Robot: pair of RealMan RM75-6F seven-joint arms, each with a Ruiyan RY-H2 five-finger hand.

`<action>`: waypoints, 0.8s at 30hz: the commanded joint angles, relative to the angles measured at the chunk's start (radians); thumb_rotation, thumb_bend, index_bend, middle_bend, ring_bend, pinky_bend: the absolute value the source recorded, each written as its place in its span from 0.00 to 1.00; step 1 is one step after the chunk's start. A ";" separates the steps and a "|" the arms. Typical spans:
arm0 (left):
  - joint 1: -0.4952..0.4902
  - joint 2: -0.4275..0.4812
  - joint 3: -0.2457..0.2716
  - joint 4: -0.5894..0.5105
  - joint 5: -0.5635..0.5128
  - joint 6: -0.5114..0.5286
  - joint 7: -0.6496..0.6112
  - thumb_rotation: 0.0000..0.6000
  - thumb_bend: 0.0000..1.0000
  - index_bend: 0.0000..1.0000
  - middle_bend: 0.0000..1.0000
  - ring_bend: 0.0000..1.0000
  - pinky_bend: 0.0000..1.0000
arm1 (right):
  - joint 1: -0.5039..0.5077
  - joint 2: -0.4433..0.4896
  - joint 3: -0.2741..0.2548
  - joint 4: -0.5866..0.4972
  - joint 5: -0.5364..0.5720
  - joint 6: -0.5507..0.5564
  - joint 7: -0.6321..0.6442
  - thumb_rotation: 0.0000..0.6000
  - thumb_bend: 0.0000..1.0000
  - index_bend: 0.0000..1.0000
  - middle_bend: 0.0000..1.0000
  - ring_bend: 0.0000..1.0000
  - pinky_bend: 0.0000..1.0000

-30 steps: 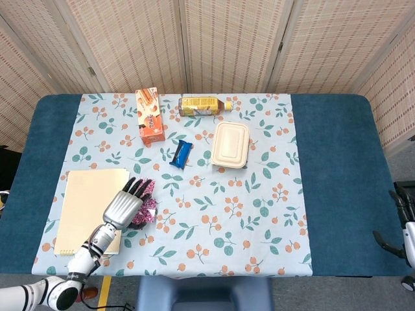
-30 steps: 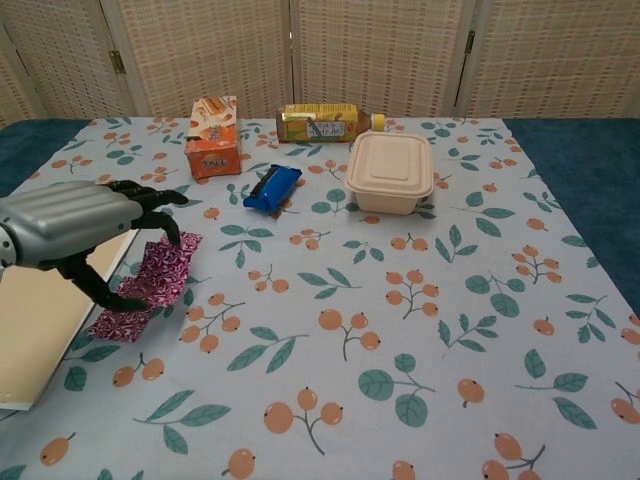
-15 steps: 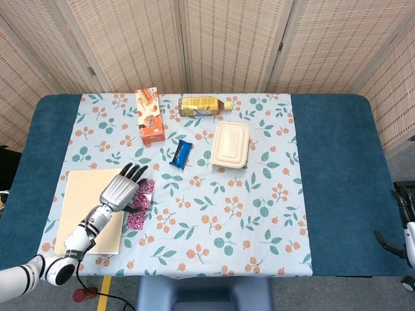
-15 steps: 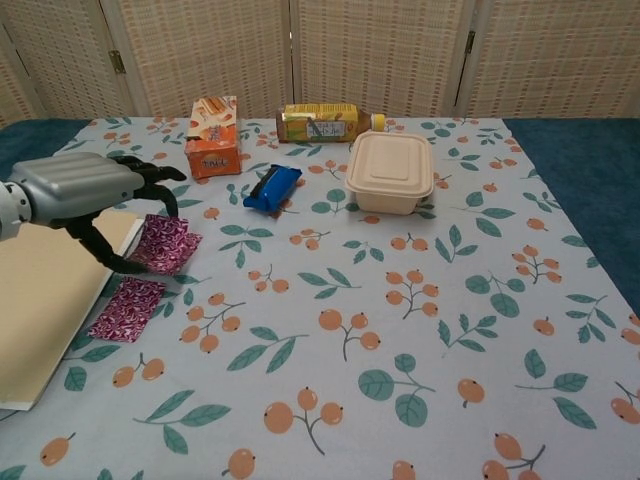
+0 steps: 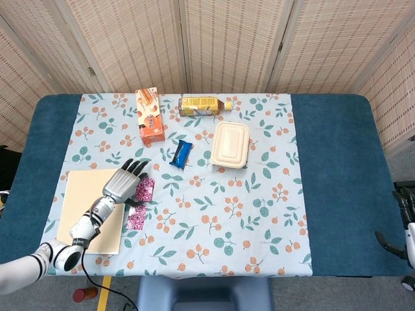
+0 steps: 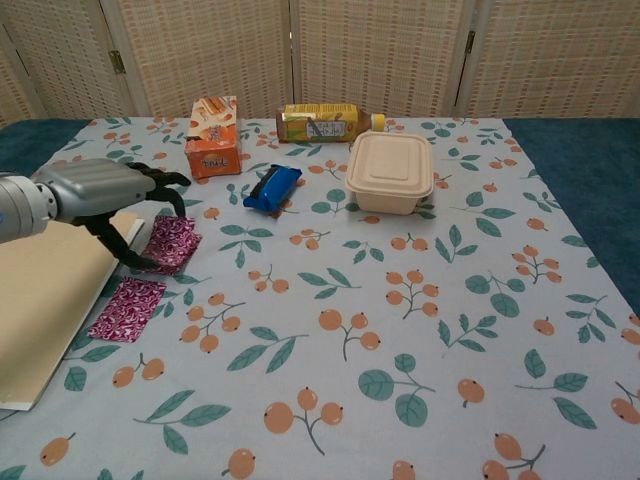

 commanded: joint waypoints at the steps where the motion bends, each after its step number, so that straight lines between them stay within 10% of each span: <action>1: -0.004 -0.011 0.003 0.021 0.004 -0.007 -0.010 0.73 0.25 0.25 0.00 0.00 0.00 | 0.000 0.000 0.000 -0.002 0.002 -0.002 -0.003 1.00 0.28 0.00 0.00 0.00 0.00; 24: -0.016 -0.021 0.010 0.047 -0.026 -0.048 0.021 0.74 0.25 0.20 0.00 0.00 0.00 | 0.000 -0.003 0.004 -0.007 0.012 -0.010 -0.012 1.00 0.28 0.00 0.00 0.00 0.00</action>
